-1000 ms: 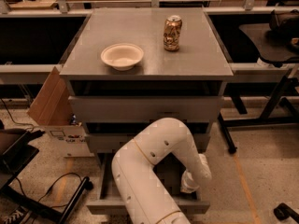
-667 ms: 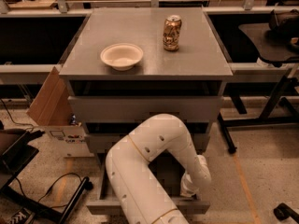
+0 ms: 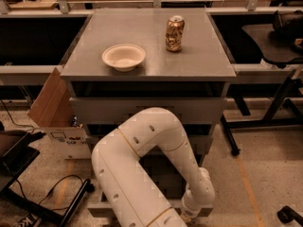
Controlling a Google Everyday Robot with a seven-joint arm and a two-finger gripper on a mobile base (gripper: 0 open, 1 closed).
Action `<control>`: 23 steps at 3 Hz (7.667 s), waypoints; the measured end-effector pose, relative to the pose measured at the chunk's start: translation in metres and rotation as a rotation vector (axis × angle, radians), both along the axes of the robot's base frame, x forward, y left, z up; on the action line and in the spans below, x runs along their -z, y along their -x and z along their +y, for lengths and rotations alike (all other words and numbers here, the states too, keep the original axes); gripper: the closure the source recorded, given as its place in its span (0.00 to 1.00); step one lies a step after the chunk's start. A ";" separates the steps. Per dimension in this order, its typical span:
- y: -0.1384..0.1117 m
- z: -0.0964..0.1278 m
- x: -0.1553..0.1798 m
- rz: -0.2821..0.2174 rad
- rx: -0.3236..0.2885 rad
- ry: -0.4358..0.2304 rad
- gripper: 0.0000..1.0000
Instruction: Open bottom drawer
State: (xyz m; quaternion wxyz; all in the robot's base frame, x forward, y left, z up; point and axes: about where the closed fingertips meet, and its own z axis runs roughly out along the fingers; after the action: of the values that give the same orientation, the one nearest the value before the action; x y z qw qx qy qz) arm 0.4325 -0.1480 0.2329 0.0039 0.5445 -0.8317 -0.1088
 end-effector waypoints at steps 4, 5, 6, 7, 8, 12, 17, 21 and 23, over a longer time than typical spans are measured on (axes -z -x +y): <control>-0.137 0.010 -0.023 -0.360 -0.321 0.096 1.00; -0.163 -0.003 0.007 -0.380 -0.385 0.072 1.00; -0.172 -0.025 0.040 -0.351 -0.393 0.011 1.00; -0.172 -0.018 0.051 -0.317 -0.406 -0.019 1.00; -0.171 -0.020 0.050 -0.320 -0.400 -0.014 1.00; -0.082 -0.038 0.086 -0.193 -0.248 -0.108 0.98; -0.052 -0.037 0.073 -0.143 -0.240 -0.101 0.00; -0.081 -0.038 -0.089 -0.316 -0.288 0.015 0.94; -0.010 -0.118 -0.267 -0.712 -0.090 -0.081 1.00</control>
Offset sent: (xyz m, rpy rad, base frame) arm 0.0910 0.0228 0.0165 -0.0798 -0.3552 0.3159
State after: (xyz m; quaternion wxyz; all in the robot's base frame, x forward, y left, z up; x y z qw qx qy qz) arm 0.4423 -0.2664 0.5003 -0.3030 0.5841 -0.7510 0.0552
